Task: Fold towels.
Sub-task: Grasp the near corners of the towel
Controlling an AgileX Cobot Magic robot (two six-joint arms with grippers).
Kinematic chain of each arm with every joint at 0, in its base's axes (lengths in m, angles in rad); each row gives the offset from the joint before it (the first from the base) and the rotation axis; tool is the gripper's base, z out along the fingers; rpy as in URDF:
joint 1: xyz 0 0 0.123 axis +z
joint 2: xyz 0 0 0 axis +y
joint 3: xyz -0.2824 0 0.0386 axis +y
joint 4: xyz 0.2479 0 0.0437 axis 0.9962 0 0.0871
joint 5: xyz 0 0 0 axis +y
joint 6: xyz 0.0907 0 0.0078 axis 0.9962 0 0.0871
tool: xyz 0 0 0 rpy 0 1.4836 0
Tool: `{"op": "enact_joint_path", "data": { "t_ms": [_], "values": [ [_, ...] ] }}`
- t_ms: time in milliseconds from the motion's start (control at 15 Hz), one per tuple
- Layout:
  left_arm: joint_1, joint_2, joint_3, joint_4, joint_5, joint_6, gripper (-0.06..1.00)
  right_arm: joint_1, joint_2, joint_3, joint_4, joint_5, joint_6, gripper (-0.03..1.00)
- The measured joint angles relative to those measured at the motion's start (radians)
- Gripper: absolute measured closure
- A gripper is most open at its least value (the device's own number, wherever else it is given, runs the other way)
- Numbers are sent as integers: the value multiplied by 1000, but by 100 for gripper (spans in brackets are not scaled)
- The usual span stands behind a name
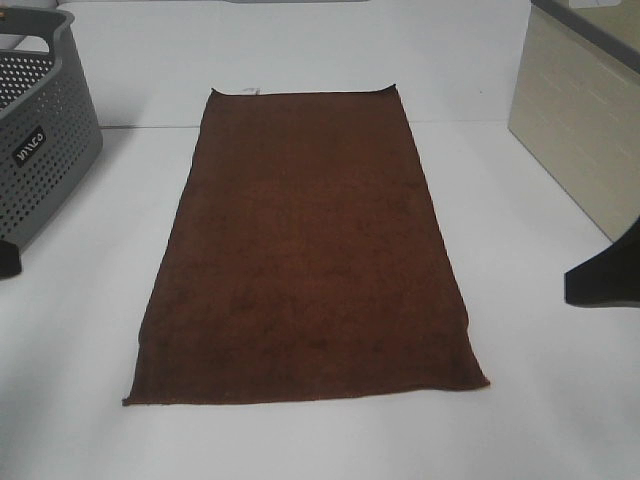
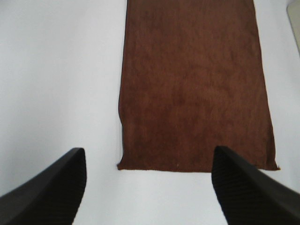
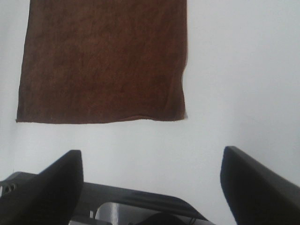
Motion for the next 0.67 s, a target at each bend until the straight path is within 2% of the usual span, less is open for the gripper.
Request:
{"op": "enact_joint_path", "data": {
  "t_ms": [67, 133, 267, 467, 667],
  "values": [
    [0, 97, -3, -77, 2, 86, 24, 0, 93, 0, 44, -21, -69, 21],
    [0, 287, -34, -219, 10, 289, 24, 0, 292, -4, 125, -68, -208, 21],
    [0, 449, -77, -365, 37, 468, 24, 0, 448, -50, 201, -91, -299, 21],
    [0, 643, -132, -531, 66, 641, 24, 0, 640, -144, 264, -98, -374, 21],
    [-17, 792, -174, -618, 76, 749, 24, 0, 763, -214, 272, -111, -401, 21]
  ]
}}
